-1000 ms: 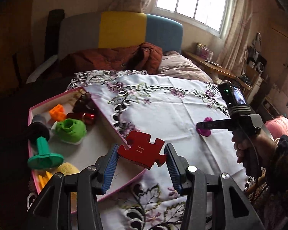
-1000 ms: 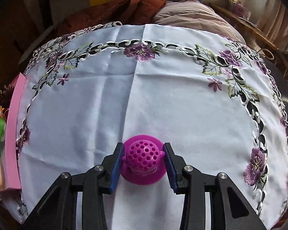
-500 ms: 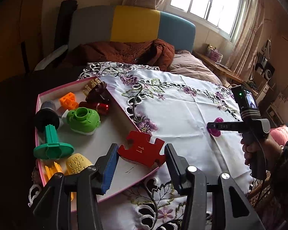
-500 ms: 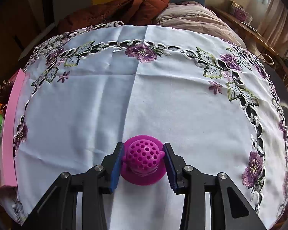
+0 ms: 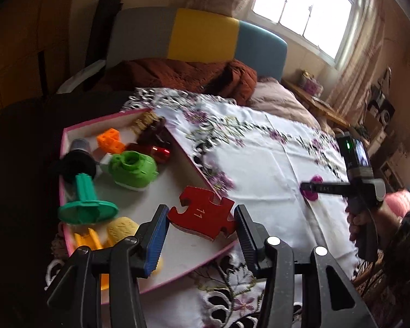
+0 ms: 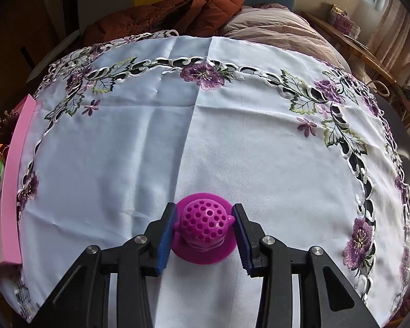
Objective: Organize rigid objects
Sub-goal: 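Carry the red puzzle piece to the tray with the left tool while the right holds the magenta cup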
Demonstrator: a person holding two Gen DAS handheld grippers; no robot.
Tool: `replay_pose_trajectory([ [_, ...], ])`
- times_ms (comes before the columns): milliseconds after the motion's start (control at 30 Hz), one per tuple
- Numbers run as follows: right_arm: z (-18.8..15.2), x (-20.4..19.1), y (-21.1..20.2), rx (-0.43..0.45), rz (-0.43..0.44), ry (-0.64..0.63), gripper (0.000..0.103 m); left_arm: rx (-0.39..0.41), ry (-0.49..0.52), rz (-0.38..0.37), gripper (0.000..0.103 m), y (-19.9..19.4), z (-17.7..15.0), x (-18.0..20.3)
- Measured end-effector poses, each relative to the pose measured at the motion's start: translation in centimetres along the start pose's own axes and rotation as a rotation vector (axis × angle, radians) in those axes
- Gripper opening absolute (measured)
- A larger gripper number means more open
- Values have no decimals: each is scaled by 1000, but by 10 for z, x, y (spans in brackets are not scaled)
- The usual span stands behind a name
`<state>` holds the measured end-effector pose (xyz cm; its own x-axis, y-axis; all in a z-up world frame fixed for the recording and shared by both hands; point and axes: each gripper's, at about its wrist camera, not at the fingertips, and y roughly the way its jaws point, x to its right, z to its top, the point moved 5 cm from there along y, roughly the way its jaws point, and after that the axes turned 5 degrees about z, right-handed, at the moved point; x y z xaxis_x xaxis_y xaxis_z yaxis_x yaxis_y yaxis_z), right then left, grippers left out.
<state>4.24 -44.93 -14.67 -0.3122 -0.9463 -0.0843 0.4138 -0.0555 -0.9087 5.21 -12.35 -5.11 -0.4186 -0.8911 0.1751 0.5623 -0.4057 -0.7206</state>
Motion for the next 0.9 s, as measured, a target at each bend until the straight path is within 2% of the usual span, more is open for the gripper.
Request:
replay_pose_trajectory([
  [167, 0, -1, 0, -2, -1, -3, 41, 29, -96, 28, 49, -12, 10, -39],
  [267, 0, -1, 0, -3, -1, -4, 41, 20, -165, 44, 49, -10, 16, -65],
  [367, 0, 0, 0, -4, 1, -1, 41, 5, -197, 39, 49, -2, 22, -74],
  [700, -1, -1, -1, -6, 5, 2, 41, -68, -107, 35, 49, 50, 28, -46],
  [800, -1, -1, 0, -6, 4, 2, 41, -97, -98, 58, 49, 64, 22, -43],
  [900, -1, -1, 0, -6, 3, 1, 41, -121, -60, 150, 50, 77, 17, -46],
])
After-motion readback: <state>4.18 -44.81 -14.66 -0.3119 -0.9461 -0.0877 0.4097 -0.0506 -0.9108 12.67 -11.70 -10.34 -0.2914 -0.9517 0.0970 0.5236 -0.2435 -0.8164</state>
